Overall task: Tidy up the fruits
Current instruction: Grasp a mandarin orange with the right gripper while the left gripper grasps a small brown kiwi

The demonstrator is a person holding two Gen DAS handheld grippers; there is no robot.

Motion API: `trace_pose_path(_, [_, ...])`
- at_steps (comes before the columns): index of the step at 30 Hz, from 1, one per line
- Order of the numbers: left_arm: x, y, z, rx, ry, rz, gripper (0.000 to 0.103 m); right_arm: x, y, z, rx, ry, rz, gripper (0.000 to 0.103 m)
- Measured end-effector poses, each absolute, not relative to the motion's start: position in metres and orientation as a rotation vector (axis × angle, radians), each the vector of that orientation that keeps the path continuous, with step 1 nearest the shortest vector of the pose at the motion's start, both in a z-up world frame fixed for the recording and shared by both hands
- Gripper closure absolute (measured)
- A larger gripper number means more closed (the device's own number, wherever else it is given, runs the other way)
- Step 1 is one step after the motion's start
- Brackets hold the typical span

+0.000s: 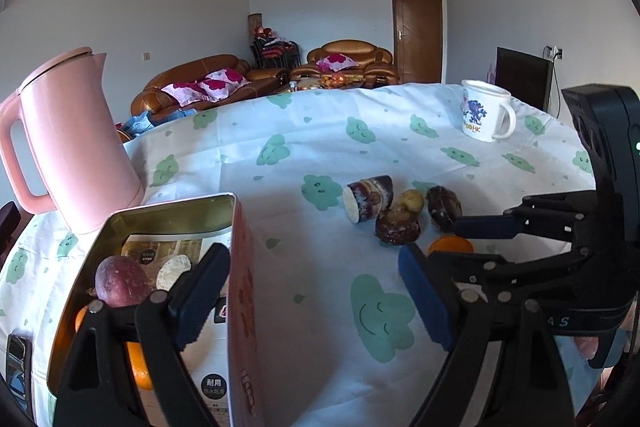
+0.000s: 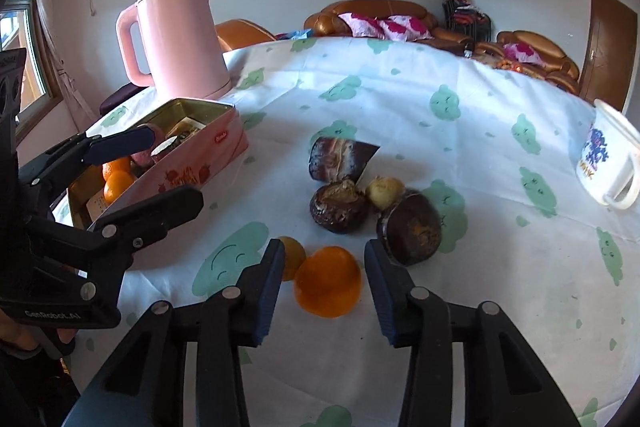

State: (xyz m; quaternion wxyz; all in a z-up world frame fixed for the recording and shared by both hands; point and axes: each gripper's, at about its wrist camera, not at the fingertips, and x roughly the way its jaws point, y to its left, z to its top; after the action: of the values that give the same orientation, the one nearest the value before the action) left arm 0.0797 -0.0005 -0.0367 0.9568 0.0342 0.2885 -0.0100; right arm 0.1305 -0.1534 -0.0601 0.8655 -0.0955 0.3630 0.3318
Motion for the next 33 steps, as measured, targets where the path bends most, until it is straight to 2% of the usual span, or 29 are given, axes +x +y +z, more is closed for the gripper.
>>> trace_pose_path(3, [0.081, -0.001, -0.038, 0.069, 0.592, -0.025, 0.014, 0.131, -0.153, -0.062, -0.201, 0.773, 0.701, 0.064])
trace_pose_path(12, [0.083, -0.004, -0.041, 0.069, 0.605, -0.039, 0.014, 0.147, -0.166, -0.068, -0.068, 0.842, 0.758, 0.064])
trace_pose_path(23, [0.088, -0.020, -0.044, 0.108, 0.624, -0.087, 0.016, 0.131, -0.166, -0.054, -0.155, 0.719, 0.617, 0.067])
trace_pose_path(26, [0.093, -0.029, -0.047, 0.125, 0.652, -0.132, 0.019, 0.129, -0.168, -0.051, -0.165, 0.689, 0.567, 0.066])
trace_pose_path(33, [0.108, -0.046, -0.058, 0.148, 0.750, -0.225, 0.045, 0.136, -0.191, -0.048, -0.058, 0.679, 0.518, 0.066])
